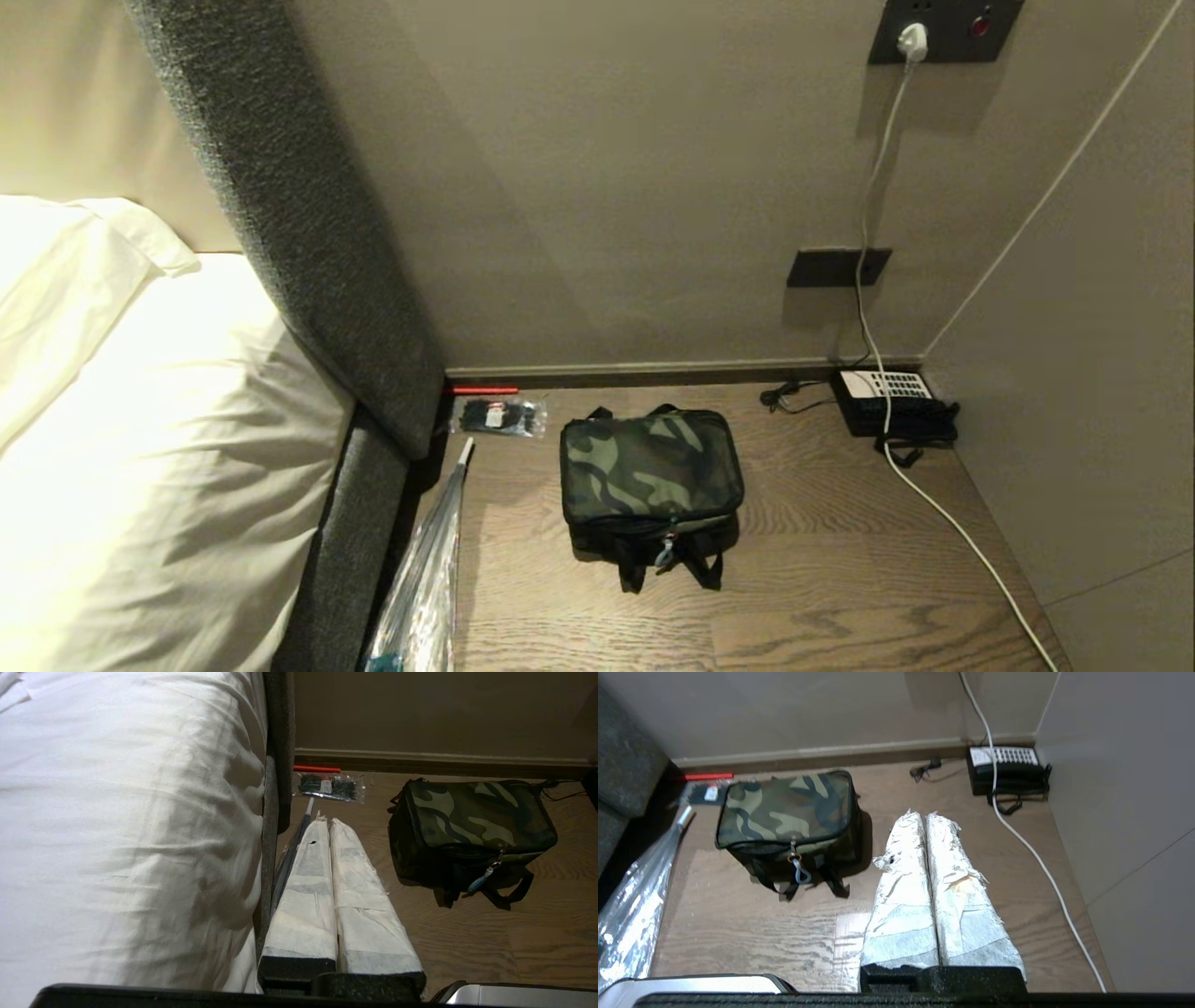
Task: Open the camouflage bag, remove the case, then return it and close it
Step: Open the top of the storage box
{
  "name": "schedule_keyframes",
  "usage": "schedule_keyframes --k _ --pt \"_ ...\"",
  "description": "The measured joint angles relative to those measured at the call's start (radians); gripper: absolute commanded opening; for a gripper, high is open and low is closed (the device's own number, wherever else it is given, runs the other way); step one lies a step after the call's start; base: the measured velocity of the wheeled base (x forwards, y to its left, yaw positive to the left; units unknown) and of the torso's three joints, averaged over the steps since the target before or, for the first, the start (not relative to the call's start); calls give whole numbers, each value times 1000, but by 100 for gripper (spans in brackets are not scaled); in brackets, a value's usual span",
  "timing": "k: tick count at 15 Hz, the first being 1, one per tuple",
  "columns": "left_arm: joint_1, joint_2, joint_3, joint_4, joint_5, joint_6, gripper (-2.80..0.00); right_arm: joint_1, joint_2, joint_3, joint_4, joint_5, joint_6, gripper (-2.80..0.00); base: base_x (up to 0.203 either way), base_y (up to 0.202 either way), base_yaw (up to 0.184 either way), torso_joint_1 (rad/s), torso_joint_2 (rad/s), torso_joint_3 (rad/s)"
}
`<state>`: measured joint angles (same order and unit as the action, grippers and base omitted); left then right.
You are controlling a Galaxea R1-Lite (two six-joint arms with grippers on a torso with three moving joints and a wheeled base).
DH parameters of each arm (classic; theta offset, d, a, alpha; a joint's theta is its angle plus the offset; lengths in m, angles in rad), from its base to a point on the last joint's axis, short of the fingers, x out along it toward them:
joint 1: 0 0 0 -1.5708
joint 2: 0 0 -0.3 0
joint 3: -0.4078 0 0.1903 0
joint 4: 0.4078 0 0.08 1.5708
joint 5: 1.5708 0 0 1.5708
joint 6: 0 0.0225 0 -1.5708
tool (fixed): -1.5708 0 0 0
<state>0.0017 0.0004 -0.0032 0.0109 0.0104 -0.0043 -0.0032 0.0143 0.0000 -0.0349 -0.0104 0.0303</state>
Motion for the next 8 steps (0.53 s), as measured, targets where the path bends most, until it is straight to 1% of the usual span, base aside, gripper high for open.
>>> schedule_keyframes --k 8 --pt "0 0 0 0 0 0 -280 0 1 0 0 0 -1 -280 0 0 0 2 4 -199"
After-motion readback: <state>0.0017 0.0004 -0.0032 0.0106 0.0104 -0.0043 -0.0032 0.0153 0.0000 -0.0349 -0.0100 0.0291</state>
